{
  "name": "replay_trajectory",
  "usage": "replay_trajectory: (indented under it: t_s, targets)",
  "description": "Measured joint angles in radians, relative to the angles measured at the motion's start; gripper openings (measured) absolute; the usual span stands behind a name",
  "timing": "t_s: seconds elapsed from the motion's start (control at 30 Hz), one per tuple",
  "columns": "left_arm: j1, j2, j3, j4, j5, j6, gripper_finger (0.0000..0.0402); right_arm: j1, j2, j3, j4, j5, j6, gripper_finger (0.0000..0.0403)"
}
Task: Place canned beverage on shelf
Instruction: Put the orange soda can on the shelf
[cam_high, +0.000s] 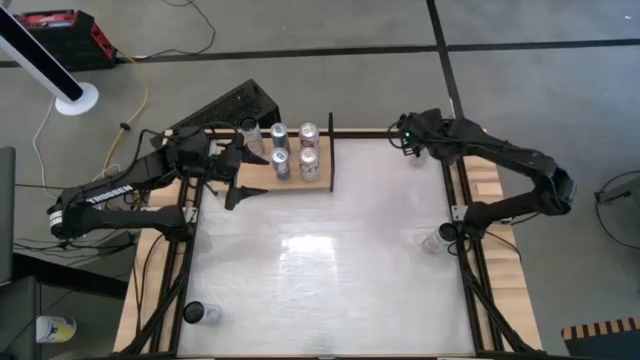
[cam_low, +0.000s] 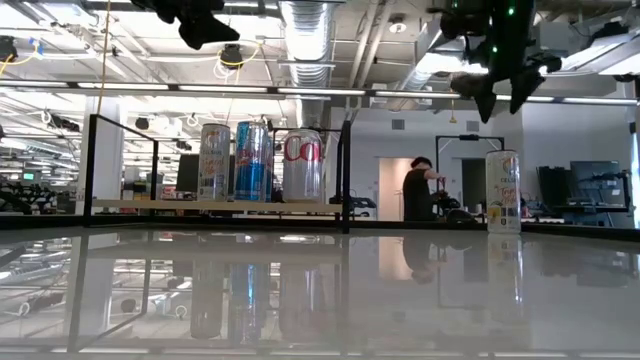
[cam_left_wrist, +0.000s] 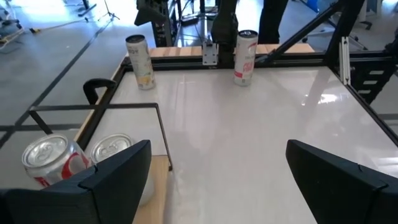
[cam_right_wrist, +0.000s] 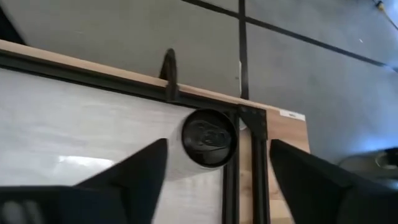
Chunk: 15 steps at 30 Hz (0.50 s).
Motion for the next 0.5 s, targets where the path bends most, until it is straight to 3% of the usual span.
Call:
replay_trajectory:
  t_s: [0.2,0.5]
  targets:
    - [0.0,0.0,0.0,-0.033,0.0,0.0,0.0357,-0.074,-0.02,-0.125,0.134,-0.033,-0.017,0.039]
    - [0.0,0.0,0.0,-0.043,-0.002,-0.005,0.0357,-0.149,-0.084,-0.334,0.402,-0.094,-0.088,0.0383]
